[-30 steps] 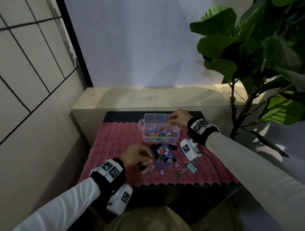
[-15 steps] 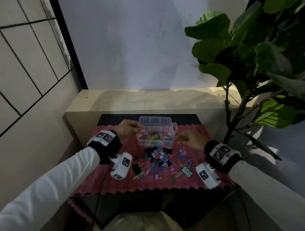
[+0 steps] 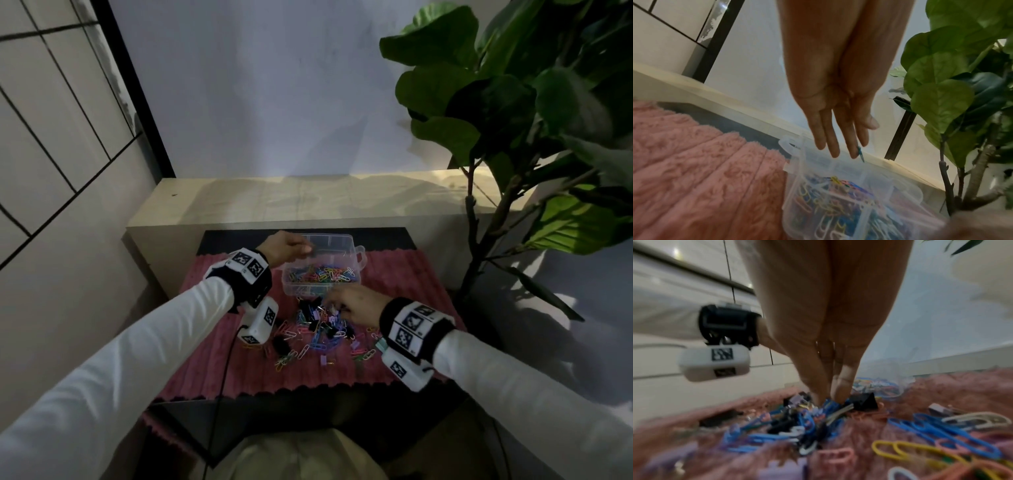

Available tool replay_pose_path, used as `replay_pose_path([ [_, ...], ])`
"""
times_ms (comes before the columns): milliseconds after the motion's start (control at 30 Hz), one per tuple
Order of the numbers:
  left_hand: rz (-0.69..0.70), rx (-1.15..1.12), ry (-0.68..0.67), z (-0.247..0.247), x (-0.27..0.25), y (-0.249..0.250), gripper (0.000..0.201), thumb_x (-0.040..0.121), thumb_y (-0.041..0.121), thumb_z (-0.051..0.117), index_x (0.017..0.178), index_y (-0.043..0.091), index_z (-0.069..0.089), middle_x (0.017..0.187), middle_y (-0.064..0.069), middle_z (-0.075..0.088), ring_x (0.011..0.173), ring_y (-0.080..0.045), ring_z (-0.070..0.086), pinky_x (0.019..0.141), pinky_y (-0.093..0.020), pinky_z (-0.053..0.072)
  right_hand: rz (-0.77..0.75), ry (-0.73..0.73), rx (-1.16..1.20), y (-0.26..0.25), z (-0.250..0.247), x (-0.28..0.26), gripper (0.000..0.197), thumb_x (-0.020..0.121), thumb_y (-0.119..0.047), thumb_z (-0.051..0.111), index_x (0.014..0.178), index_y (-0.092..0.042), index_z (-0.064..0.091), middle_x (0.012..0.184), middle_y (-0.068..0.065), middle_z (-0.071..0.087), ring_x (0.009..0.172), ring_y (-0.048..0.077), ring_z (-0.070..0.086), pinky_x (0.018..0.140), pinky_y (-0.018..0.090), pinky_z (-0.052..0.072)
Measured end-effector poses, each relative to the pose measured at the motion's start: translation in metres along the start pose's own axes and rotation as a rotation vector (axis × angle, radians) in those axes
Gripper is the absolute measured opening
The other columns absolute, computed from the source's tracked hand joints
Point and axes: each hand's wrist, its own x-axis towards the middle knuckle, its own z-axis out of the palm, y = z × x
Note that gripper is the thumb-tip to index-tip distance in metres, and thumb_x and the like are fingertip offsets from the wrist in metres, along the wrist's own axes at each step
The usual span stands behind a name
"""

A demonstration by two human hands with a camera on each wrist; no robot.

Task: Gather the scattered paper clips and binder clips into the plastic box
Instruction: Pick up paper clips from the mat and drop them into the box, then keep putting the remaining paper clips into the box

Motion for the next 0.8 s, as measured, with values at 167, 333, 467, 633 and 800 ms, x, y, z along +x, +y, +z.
replay_pose_path([
  [167, 0.044, 0.263, -0.021, -0.001, -0.011, -0.001, 0.034, 0.089, 0.005, 0.050, 0.121, 0.013, 0.058, 0.124, -0.008, 0.062, 0.116, -0.020, 0.056, 0.100, -0.028, 0.041, 0.019, -0.167, -0.130, 0.000, 0.001, 0.013, 0.076, 0.077, -0.016, 0.070, 0.141, -0.008, 0.028, 0.136, 0.013, 0.040, 0.126, 0.027, 0.036, 0.102, 0.038, 0.035],
  [333, 0.063, 0.439, -0.126, 0.002, -0.023, -0.009, 0.035, 0.090, 0.011, 0.050, 0.124, 0.020, 0.056, 0.138, -0.003, 0.049, 0.127, -0.021, 0.046, 0.103, -0.030, 0.035, 0.049, -0.202, -0.161, 0.004, -0.002, 0.005, 0.060, 0.075, -0.025, 0.072, 0.124, -0.006, 0.044, 0.124, 0.013, 0.044, 0.117, 0.026, 0.040, 0.087, 0.034, 0.039],
  [467, 0.209, 0.469, 0.073, 0.008, -0.041, -0.008, 0.031, 0.088, 0.003, 0.050, 0.113, 0.015, 0.063, 0.131, -0.006, 0.056, 0.115, -0.021, 0.054, 0.099, -0.031, 0.041, 0.063, -0.191, -0.106, 0.007, -0.007, -0.005, 0.032, 0.077, -0.017, 0.070, 0.103, -0.003, 0.058, 0.106, 0.011, 0.057, 0.093, 0.023, 0.053, 0.069, 0.027, 0.037],
  [633, 0.293, 0.430, 0.008, 0.032, -0.075, -0.013, 0.017, 0.086, 0.002, 0.053, 0.095, 0.007, 0.066, 0.103, -0.007, 0.068, 0.089, -0.010, 0.059, 0.083, -0.016, 0.047, 0.088, -0.156, -0.099, 0.013, -0.009, -0.014, 0.013, 0.079, -0.001, 0.062, 0.091, 0.000, 0.064, 0.095, 0.016, 0.068, 0.074, 0.013, 0.050, 0.050, 0.019, 0.033],
  [800, 0.069, 0.610, -0.177, 0.060, -0.079, -0.030, 0.049, 0.081, 0.027, 0.065, 0.123, 0.008, 0.049, 0.126, -0.013, 0.045, 0.114, -0.028, 0.049, 0.096, -0.034, 0.041, 0.156, -0.177, -0.024, 0.005, -0.005, -0.010, 0.041, 0.076, -0.022, 0.073, 0.108, -0.001, 0.057, 0.089, 0.008, 0.057, 0.079, 0.018, 0.050, 0.055, 0.024, 0.036],
])
